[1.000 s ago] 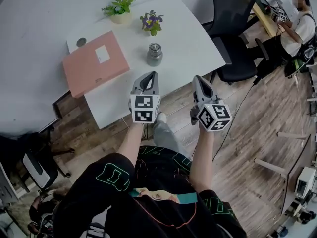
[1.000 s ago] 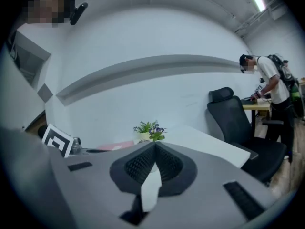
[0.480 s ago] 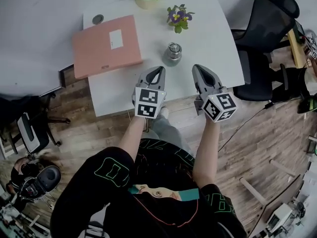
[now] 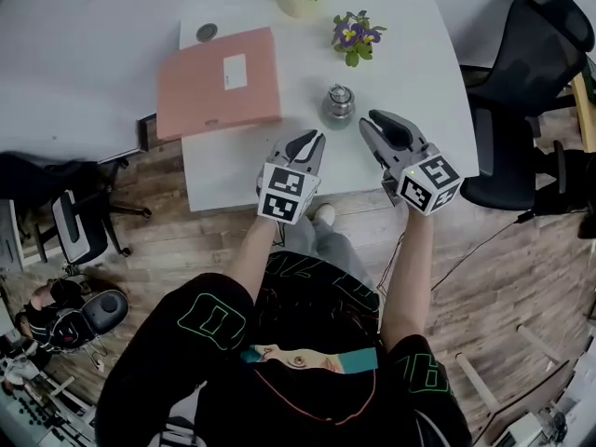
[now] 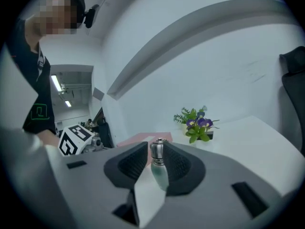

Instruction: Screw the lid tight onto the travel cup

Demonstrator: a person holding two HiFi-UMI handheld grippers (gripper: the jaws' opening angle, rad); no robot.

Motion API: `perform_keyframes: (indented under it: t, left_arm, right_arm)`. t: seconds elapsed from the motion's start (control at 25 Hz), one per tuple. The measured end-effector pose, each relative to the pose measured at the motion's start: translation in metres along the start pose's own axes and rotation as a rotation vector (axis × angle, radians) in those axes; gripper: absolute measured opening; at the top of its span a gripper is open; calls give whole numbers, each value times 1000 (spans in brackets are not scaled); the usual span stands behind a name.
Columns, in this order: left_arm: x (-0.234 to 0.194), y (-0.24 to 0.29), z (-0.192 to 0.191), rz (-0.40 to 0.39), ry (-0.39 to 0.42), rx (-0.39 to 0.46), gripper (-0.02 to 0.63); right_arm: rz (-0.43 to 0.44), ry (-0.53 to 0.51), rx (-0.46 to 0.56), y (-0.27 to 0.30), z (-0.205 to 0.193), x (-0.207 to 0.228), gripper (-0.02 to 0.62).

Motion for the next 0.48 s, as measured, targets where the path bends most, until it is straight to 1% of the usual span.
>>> perform_keyframes:
  t: [0.24,0.4,0.48]
  left_arm:
    - [5,-5,1,-23,9,-30,112]
    - [6,-3,-6,-33,17,-56,150]
    - [1,4,-4,-40,32,-58,169]
  right_arm:
    - [101,-59,-76,22,-1,0,189]
    - [132,-67,-123,36,-1,7,264]
    - [144,-68,-130,44,3,12,289]
Point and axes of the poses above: the fingertips, and each gripper's own axes: y forward along the fingers, x to its right, z out of its top, the point moved 7 cm from there along -y, backward along the fingers, and after that the axes turned 5 degrees about y, right-handed, at the moved point
